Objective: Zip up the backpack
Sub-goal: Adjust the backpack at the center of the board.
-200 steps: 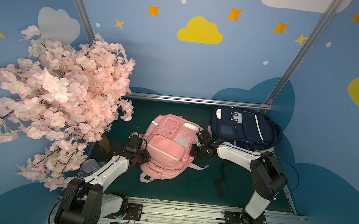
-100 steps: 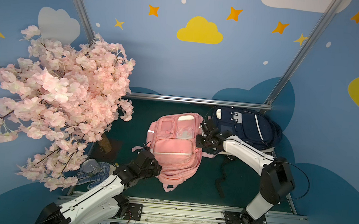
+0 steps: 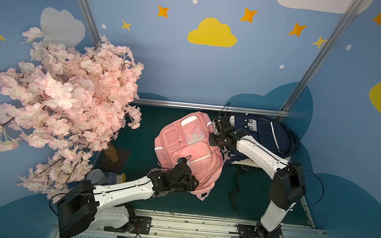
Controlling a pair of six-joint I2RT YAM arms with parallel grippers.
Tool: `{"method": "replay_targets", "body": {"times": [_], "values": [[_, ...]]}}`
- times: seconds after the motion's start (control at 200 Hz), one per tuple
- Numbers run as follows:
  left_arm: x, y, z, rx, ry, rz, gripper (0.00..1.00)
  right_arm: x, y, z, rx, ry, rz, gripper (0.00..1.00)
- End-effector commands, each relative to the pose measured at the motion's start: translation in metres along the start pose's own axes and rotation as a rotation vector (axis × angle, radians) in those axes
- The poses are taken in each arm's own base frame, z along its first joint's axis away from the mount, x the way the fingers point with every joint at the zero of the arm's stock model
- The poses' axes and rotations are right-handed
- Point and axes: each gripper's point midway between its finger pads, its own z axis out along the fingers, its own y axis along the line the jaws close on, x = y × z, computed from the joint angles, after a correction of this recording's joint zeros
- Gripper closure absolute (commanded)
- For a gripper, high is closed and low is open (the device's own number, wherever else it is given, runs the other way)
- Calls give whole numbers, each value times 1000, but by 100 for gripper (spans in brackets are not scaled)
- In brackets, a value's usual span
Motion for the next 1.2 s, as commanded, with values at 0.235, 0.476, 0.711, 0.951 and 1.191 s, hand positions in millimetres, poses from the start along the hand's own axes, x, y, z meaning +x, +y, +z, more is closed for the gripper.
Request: {"method": "replay_targets", "body": {"times": [0.235,0.476,0.711,0.951,1.191], "values": [[-75,89,-60,-249,-187,-48,25,2,-3,-46,-42,-45,54,28],[-128,152,-59,-387,-236,-158,23,83,11,-53,-118,104,166,27],[-162,195,-31,-416,-211,-242,27,138,13,-43,-141,173,263,27],[-153,208,2,-400,-78,-290,45,164,34,-8,-213,288,306,30],[-134,193,-5,-378,-104,-259,75,150,37,1,-201,288,232,81]]}}
